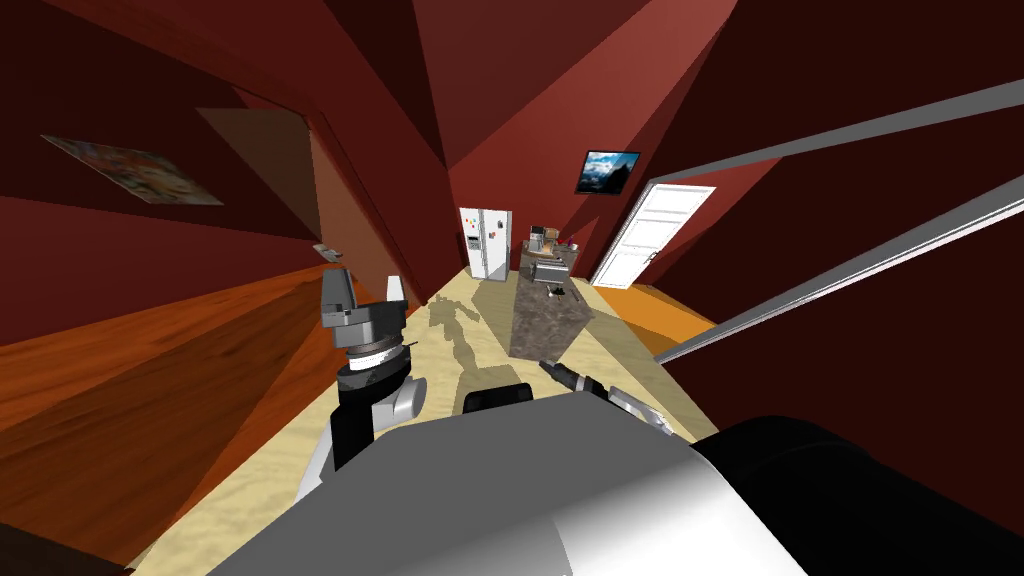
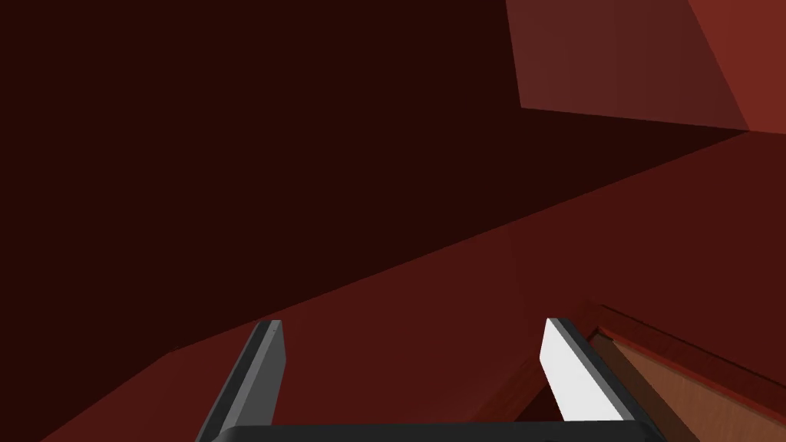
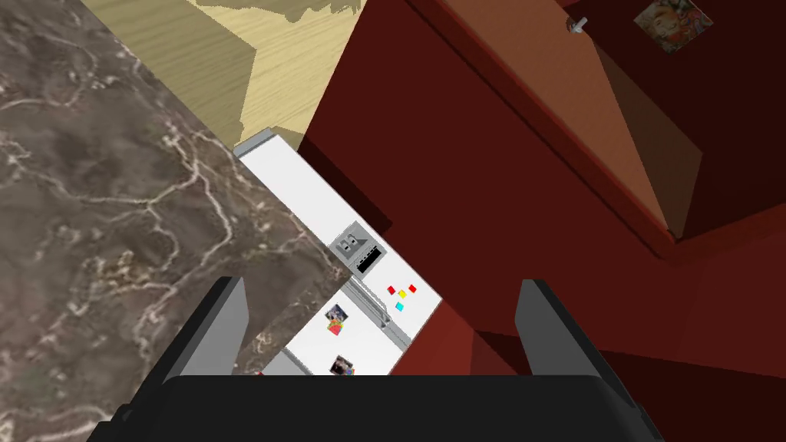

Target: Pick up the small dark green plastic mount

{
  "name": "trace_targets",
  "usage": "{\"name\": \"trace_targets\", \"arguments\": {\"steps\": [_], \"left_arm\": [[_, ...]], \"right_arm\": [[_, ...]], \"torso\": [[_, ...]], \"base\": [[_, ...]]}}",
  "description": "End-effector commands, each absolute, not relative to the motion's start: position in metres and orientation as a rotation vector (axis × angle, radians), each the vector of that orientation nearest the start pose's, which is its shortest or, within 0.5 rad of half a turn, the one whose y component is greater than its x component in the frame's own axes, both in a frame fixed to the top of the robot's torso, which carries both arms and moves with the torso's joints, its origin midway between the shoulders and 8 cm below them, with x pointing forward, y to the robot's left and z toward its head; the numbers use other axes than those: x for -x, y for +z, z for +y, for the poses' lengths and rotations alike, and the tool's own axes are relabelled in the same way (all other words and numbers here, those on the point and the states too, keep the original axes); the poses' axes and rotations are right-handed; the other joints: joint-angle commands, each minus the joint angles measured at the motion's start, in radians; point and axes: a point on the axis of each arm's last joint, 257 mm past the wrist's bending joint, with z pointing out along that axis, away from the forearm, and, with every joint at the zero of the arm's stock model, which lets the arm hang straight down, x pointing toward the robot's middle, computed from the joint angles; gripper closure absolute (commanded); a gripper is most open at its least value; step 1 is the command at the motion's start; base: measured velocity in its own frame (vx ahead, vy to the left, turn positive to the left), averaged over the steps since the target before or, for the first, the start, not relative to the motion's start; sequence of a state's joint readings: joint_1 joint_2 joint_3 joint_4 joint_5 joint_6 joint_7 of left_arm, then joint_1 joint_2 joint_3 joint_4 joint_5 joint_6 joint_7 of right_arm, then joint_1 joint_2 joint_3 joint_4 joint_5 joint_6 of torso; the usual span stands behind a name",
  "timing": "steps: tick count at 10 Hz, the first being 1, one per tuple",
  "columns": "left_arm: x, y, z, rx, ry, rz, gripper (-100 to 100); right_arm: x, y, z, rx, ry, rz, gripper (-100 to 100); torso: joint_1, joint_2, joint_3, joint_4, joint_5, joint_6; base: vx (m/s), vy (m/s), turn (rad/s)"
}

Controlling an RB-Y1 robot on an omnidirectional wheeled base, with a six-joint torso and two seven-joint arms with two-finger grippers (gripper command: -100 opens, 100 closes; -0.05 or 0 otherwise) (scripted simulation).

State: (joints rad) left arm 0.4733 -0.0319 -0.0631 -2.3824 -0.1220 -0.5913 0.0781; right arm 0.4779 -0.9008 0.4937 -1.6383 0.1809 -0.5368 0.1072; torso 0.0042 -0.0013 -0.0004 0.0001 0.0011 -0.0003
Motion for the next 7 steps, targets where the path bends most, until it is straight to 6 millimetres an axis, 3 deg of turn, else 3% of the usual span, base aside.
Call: {"name": "trace_targets", "arguments": {"steps": [1,4,7], "left_arm": [[-0.308,0.091,0.238,0.460,-1.412,0.489,0],[-0.308,0.091,0.238,0.460,-1.412,0.489,0],[-0.308,0.091,0.238,0.460,-1.412,0.489,0]], "right_arm": [[-0.249,-0.382,-0.252,-0.111,0.979,2.121,-100],[-0.216,-0.411,-0.288,0.044,0.883,2.261,-100],[-0.194,-0.431,-0.341,0.131,0.757,2.378,-100]], "torso": [[0.000,0.000,0.000,0.000,0.000,0.000],[-0.001,-0.001,-0.001,0.000,0.000,0.001],[-0.002,-0.002,-0.001,-0.001,0.000,0.000]], "base": [[0.043,0.066,0.095],[0.052,0.072,0.151],[0.057,0.047,0.131]]}}
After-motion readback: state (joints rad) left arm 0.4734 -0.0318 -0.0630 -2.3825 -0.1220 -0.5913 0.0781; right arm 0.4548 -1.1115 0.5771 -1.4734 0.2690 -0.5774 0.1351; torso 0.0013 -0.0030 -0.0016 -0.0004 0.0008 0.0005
